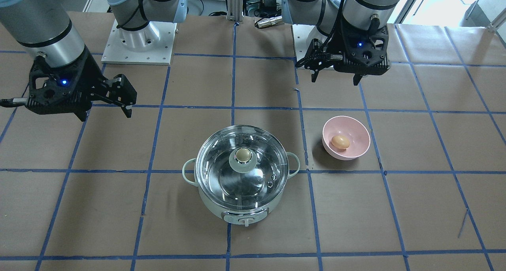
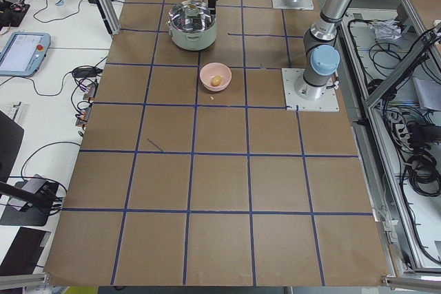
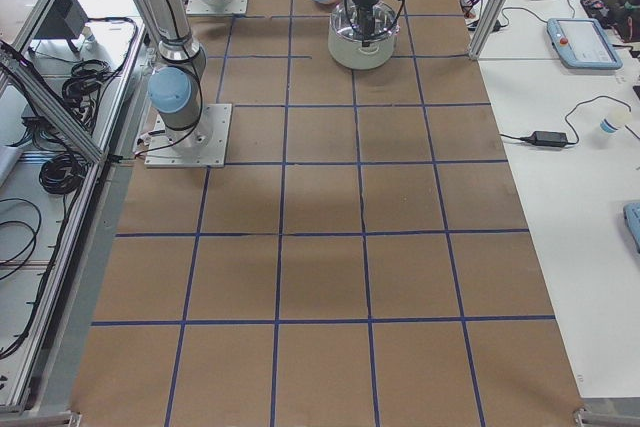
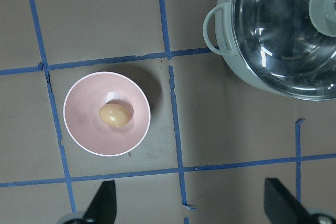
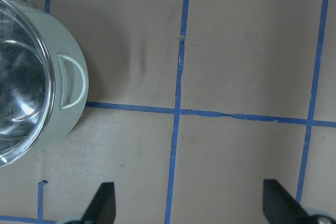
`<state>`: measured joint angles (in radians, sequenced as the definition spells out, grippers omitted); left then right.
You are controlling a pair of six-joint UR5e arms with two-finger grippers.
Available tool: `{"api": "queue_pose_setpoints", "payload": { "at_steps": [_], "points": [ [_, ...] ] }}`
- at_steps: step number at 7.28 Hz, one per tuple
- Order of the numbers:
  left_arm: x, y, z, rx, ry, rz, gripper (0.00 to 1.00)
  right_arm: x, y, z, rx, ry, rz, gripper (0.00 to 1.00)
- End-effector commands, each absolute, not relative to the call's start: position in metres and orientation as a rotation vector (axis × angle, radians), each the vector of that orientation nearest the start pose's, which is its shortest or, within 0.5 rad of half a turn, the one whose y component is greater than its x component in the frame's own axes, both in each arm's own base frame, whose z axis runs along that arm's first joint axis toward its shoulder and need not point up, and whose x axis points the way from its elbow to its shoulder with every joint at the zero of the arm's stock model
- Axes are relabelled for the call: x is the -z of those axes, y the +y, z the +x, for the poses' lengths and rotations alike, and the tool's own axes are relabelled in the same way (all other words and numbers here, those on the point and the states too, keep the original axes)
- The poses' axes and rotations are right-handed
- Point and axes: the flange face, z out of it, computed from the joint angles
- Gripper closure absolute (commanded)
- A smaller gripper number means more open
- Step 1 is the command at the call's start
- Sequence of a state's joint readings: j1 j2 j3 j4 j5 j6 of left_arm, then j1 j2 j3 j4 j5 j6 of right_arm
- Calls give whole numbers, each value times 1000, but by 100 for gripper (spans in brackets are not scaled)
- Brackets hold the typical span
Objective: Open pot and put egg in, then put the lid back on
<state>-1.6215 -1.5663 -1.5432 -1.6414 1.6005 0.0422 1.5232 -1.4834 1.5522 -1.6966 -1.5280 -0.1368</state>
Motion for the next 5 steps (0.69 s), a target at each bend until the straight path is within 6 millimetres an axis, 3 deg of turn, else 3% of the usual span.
{"api": "queue_pose_setpoints", "payload": {
  "at_steps": [1,5],
  "points": [
    [-497,-479,-155,-59,3107,146,0,-462,-539,112,87,3098,-140,0],
    [-493,-478,-153,-76,3103,151,0,-456,-537,113,70,3099,-139,0]
  ]
}}
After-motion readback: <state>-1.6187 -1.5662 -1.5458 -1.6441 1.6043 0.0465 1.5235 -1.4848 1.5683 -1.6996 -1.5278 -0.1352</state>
